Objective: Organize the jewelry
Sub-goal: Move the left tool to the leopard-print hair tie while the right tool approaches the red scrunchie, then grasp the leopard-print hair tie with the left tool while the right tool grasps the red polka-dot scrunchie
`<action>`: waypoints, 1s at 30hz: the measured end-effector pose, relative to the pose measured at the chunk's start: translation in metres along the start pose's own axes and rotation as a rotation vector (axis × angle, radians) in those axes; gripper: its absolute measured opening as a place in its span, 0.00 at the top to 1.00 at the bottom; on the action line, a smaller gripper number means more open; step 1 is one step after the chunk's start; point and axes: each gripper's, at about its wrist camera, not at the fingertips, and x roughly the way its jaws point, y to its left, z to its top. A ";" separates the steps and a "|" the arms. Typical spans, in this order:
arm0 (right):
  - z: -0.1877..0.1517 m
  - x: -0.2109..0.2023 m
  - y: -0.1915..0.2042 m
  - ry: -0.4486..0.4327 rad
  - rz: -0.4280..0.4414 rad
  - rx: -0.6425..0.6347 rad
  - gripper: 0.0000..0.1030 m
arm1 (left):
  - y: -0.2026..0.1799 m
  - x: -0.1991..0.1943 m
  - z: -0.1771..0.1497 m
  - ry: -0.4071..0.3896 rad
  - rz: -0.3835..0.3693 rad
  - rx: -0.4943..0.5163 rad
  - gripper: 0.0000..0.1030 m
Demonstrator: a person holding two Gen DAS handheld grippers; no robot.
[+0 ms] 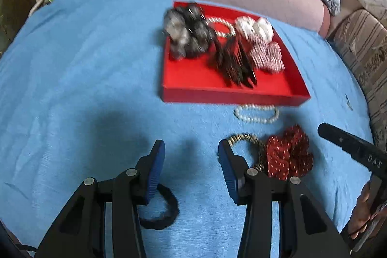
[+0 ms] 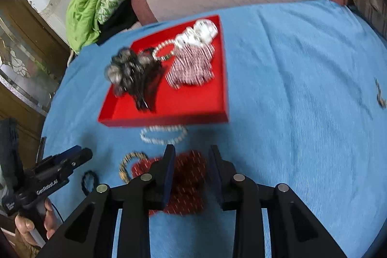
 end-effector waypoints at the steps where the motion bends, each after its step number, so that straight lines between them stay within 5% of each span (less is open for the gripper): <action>1: -0.004 0.001 -0.002 0.004 0.000 0.005 0.66 | -0.003 0.005 -0.003 0.010 -0.009 0.010 0.57; 10: -0.028 0.020 0.000 0.030 -0.007 0.007 0.54 | -0.024 0.032 -0.009 0.034 0.013 0.088 0.57; 27: -0.042 0.035 0.016 0.012 -0.044 -0.041 0.54 | -0.035 0.038 -0.015 -0.006 0.075 0.144 0.57; 28: -0.043 0.035 0.017 0.008 -0.048 -0.043 0.54 | -0.037 0.039 -0.015 -0.011 0.082 0.146 0.58; 30: -0.044 0.036 0.018 0.001 -0.061 -0.047 0.54 | -0.038 0.038 -0.016 -0.017 0.091 0.149 0.76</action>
